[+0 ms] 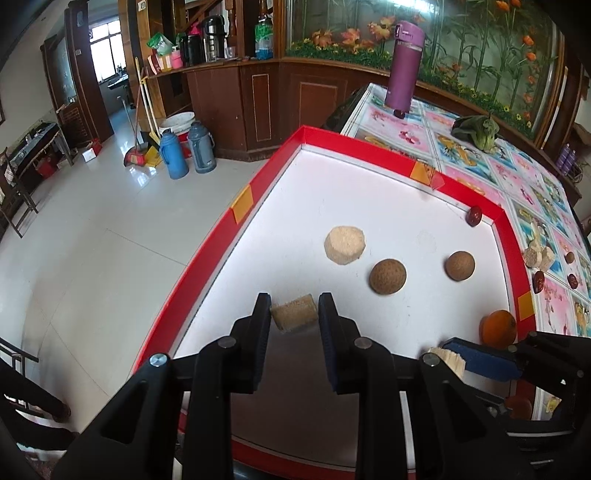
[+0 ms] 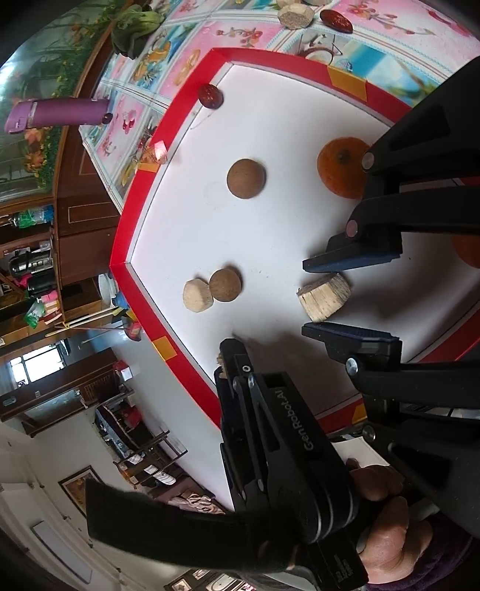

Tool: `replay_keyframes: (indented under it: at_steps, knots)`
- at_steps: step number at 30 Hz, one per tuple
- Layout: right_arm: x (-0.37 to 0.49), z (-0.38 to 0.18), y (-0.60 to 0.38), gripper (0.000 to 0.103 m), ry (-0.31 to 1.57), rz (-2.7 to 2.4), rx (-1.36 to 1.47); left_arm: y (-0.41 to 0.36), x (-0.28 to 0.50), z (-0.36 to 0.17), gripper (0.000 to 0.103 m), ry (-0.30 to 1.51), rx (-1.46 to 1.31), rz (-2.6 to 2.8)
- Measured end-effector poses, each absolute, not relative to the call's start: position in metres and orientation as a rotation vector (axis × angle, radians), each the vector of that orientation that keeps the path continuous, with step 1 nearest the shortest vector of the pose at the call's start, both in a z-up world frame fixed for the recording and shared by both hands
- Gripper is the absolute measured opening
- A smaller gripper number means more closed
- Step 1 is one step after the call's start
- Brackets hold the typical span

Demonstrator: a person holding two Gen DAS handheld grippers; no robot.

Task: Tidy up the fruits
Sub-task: 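Carry both beige cubes over the white tray and open both grippers to drop them, then move back to the tablecloth and grasp a red date with each gripper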

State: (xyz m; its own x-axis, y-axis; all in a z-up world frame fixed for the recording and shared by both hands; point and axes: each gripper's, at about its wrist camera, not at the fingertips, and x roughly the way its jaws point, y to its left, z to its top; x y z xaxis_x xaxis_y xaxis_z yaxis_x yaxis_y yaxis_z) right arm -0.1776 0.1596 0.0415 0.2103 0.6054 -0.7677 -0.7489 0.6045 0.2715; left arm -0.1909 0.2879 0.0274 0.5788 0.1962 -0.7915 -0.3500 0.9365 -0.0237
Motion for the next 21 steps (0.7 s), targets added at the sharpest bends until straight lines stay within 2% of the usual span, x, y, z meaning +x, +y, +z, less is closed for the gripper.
replay_keyframes:
  at_steps: [2,4,6,7,9,21]
  knots:
    - [-0.179,0.042,0.159,0.027,0.979,0.952,-0.177,0.288,-0.189,0.027,0.031,0.907,-0.182,0.327]
    - [-0.178,0.043,0.157,0.032,0.982,0.950,-0.175,0.286,-0.188,0.028,0.040,0.918,-0.175,0.326]
    - [-0.176,0.047,0.151,0.038,0.977,0.958,-0.152,0.286,-0.187,0.028,0.069,0.928,-0.178,0.331]
    - [-0.176,0.050,0.148,0.039,0.970,0.960,-0.142,0.285,-0.188,0.028,0.073,0.925,-0.180,0.338]
    - [-0.175,0.054,0.141,0.042,0.961,0.960,-0.130,0.285,-0.190,0.031,0.074,0.912,-0.195,0.335]
    - [-0.158,0.084,0.072,0.042,0.847,0.888,0.004,0.251,-0.195,0.071,0.074,0.822,-0.161,0.300]
